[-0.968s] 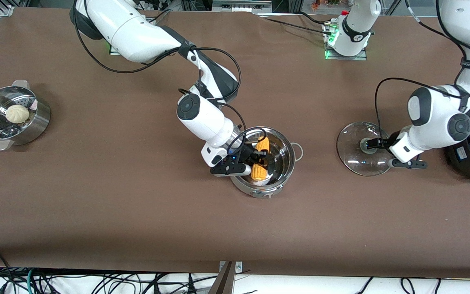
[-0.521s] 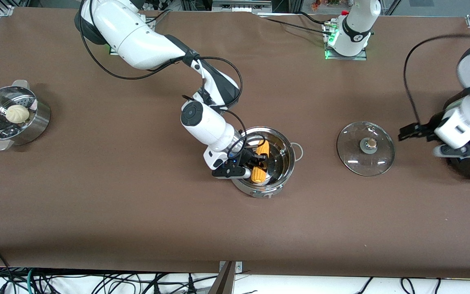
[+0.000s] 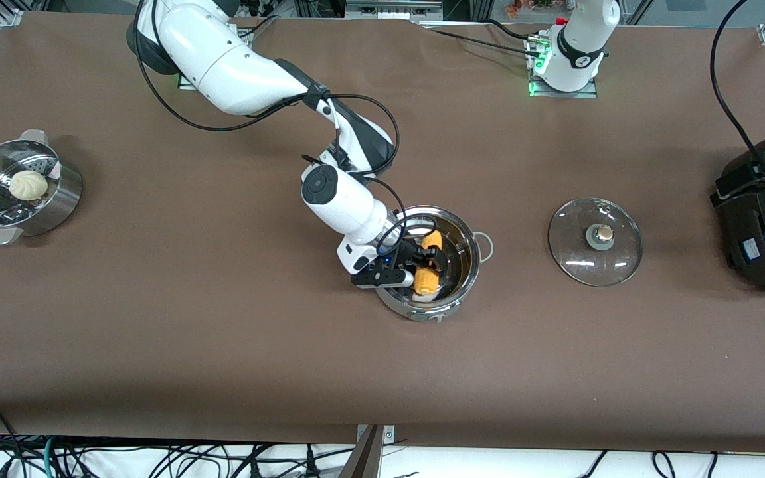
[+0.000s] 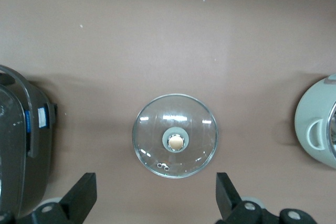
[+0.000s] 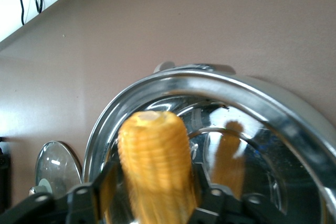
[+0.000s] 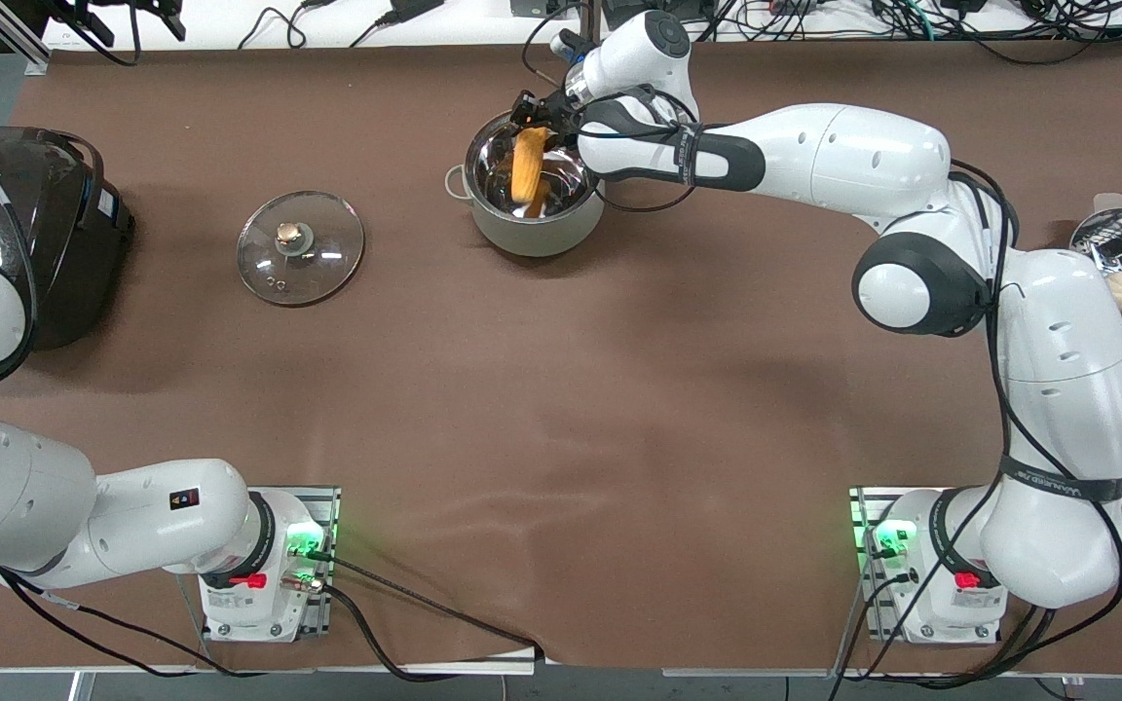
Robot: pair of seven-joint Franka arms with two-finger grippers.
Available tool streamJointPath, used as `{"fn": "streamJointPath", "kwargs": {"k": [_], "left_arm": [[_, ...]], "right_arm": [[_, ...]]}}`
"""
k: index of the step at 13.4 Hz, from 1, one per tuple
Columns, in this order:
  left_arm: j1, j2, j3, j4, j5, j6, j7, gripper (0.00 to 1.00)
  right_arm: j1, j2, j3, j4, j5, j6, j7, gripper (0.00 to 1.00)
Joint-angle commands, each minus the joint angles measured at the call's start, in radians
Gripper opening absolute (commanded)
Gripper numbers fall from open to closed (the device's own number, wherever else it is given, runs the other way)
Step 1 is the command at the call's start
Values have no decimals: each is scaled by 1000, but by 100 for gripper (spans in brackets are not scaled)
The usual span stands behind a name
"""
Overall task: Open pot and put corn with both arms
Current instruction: 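Lower the corn into the pot and open the right gripper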
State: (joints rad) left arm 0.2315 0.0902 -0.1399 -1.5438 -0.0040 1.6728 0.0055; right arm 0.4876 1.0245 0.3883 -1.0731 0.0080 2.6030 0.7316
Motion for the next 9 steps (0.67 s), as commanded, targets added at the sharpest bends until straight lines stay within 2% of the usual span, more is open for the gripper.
{"fn": "streamJointPath", "kwargs": {"k": [1,3,6,7,9], "left_arm": [[-9,28,-27,71,27,-42,-22,100],[-9,28,-46,73,27,-45,-36,100],[-9,26,-60,76,27,-48,-42,100],[-9,26,-60,77,27,-48,-42,100],[-11,28,-58,77,22,-47,-42,100]], "right_arm": [[5,-29,-3,-1,-16,0,11,100],[0,-55,-5,-1,-20,-52,11,100],[-20,-186,-71,1,-85,-322,-6,100],[-52,-229,-72,1,-85,-418,-20,100],[-130,-317,-69,1,-63,-608,-194,100]]}}
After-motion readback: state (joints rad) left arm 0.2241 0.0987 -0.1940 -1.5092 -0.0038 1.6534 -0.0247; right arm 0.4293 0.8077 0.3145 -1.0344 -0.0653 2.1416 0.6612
